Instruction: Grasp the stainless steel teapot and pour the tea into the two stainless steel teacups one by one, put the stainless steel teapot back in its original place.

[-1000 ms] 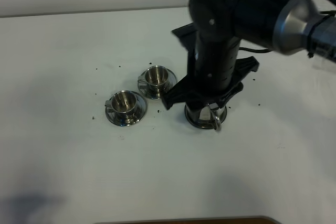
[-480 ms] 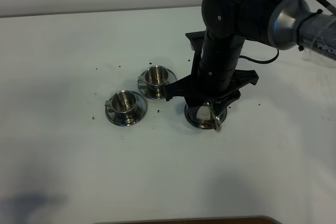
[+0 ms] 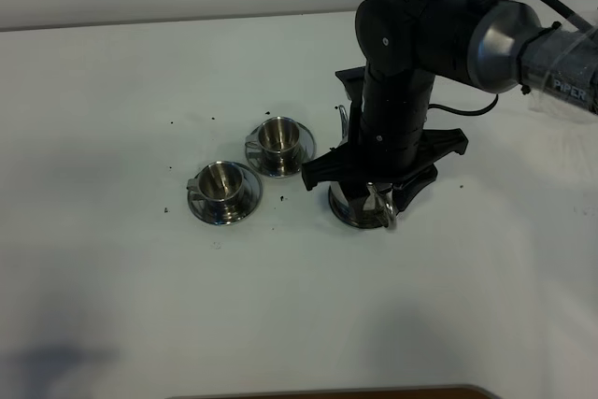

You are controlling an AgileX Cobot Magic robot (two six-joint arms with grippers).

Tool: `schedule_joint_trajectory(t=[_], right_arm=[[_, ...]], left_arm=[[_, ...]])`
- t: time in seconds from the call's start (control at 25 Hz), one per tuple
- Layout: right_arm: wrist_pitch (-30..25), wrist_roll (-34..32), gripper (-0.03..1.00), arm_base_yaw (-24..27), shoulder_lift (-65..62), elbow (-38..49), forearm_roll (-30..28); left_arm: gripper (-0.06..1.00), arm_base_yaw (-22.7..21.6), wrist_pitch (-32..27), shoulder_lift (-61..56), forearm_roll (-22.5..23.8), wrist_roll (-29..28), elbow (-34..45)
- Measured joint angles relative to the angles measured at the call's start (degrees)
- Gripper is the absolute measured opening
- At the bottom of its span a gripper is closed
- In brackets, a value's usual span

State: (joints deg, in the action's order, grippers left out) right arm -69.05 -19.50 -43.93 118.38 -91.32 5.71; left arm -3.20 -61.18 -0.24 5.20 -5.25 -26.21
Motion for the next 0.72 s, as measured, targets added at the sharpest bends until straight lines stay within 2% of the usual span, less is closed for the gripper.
schedule_joint_trajectory(t=[0.44,0.72], right_arm=[[-0.5,0.7,0.48,0.1,0.1,-2.2,-4.1],[-0.6,1.1,0.48,0.1,2.8,-2.2,-4.5]], left_arm=[[0.43,0.0,0.0,0.0,0.0,0.0,0.0],[0.43,0.0,0.0,0.0,0.0,0.0,0.0]])
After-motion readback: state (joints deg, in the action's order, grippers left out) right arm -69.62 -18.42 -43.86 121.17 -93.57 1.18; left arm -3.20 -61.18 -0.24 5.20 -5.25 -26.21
